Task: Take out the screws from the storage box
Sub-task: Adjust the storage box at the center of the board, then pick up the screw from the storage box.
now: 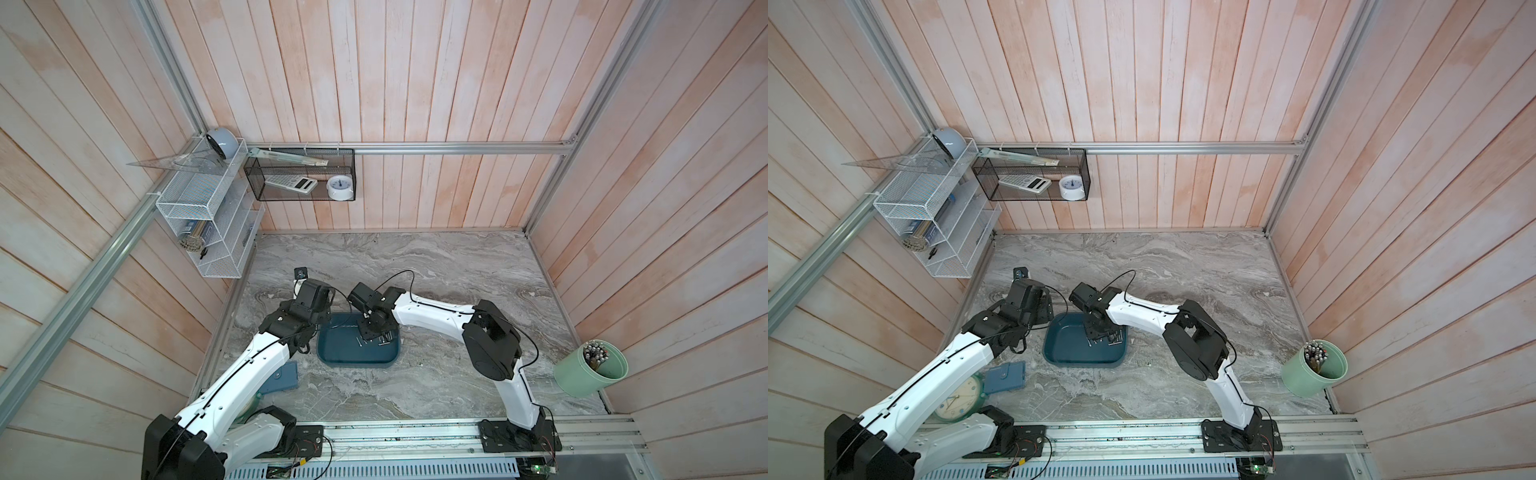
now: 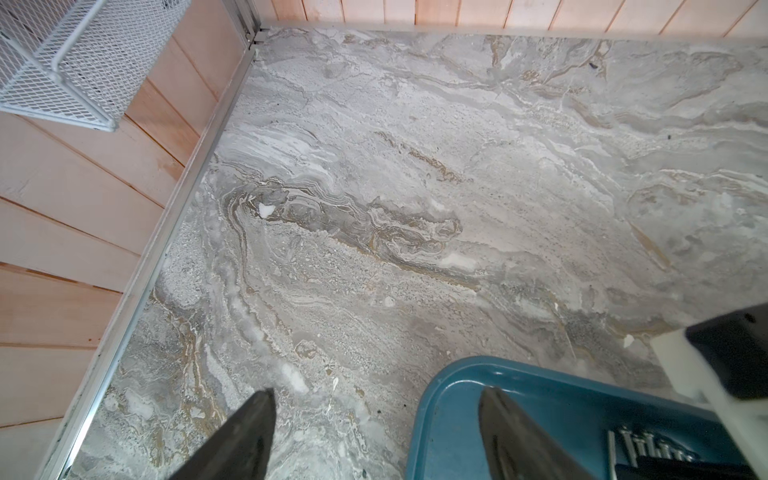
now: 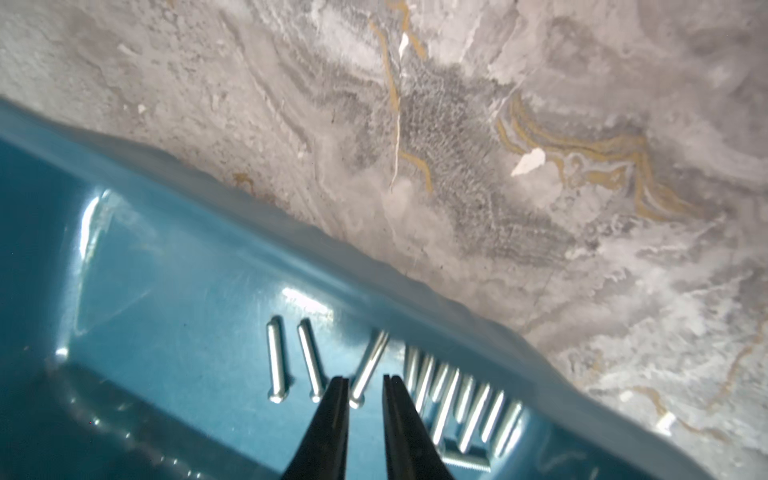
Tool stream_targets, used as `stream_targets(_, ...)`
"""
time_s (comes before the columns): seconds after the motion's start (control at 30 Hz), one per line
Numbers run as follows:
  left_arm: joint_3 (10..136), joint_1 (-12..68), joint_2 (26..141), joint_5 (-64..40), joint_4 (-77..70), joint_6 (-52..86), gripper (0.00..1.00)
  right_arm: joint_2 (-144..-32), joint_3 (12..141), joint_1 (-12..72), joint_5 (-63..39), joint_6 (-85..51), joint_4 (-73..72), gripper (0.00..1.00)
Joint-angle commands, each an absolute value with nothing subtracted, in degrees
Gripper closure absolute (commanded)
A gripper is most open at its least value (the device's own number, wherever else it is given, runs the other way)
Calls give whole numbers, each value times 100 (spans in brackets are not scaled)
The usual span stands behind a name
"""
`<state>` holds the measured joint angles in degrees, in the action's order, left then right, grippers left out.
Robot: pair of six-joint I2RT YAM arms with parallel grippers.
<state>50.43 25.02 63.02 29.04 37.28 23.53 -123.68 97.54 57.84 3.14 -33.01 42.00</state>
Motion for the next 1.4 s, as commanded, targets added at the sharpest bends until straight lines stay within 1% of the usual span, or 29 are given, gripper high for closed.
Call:
stream_targets(0.0, 4958, 2479, 6242, 3084, 3586, 2290, 17, -12617, 10035, 5757, 478, -3366, 4473, 79)
stream_targets(0.33, 4983, 2452, 6260, 3275, 3641, 2305, 15, -12770, 10053, 5766, 501, -3501, 4589, 79)
stream_targets(0.93, 4993, 2443, 6249, 3305, 3648, 2316, 14, -13085, 9897, 5853, 448, -3806, 4666, 81)
stream_targets(1.0, 4992, 2439, 6258, 3305, 3648, 2310, 14, -13125, 9897, 5862, 438, -3814, 4678, 88)
stream_targets(1.03, 4994, 2436, 6257, 3305, 3656, 2304, 14, -13150, 9926, 5863, 431, -3814, 4697, 89)
stream_targets(1.13, 4997, 2440, 6261, 3311, 3656, 2299, 14, -13188, 10015, 5862, 462, -3797, 4778, 98)
stream_targets(1.27, 4992, 2443, 6265, 3348, 3656, 2285, 14, -13060, 10106, 5862, 522, -3771, 4788, 99)
stream_targets(1.37, 5008, 2442, 6258, 3374, 3669, 2291, 14, -12752, 10052, 5862, 540, -3768, 4626, 99)
